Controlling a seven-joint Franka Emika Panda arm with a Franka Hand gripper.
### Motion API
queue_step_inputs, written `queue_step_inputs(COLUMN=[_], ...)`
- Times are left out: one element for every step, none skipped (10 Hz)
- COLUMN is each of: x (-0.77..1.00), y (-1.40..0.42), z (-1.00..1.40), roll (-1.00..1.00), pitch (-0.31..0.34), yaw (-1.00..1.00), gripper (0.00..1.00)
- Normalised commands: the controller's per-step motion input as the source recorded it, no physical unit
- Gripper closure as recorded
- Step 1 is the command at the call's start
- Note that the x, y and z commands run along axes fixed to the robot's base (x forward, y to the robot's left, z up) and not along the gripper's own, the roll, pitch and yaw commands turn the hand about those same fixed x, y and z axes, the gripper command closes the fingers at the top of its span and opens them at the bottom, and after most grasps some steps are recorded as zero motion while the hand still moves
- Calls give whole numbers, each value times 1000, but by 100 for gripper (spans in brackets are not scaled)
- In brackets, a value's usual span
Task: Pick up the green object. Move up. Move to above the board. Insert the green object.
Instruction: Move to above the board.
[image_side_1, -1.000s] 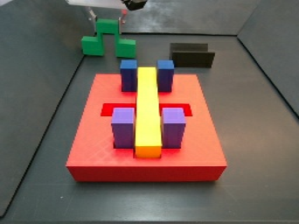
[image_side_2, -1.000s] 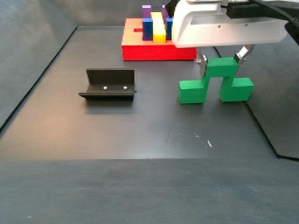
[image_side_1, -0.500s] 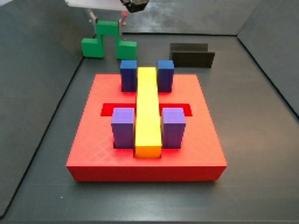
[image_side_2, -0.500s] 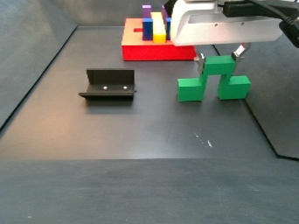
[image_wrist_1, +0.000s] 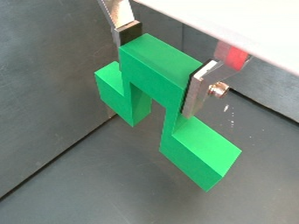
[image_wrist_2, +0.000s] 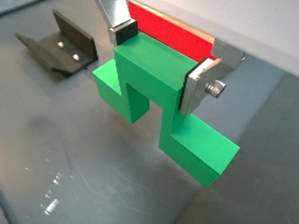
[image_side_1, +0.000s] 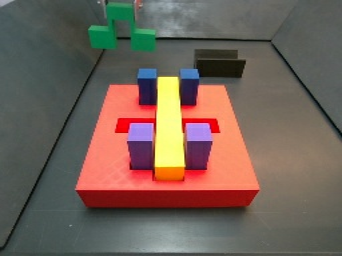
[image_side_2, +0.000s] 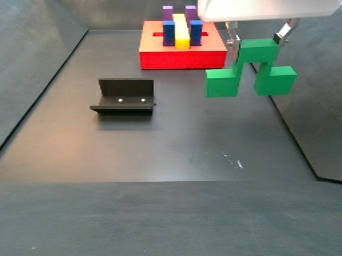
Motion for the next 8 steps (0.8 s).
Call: queue_step_inputs(x=[8,-58,-44,49,68,58,32,564], y=[-1,-10,-5,0,0,1,-5,-1400], z=[1400,1400,1400,962,727,381,234,200], roll=[-6,3,11,6,3,-1,-4,9], pitch=[3,9,8,69,99,100,72,47], yaw=[6,0,1,2,-1,1,2,-95], gripper=[100,100,100,100,100,100,100,100])
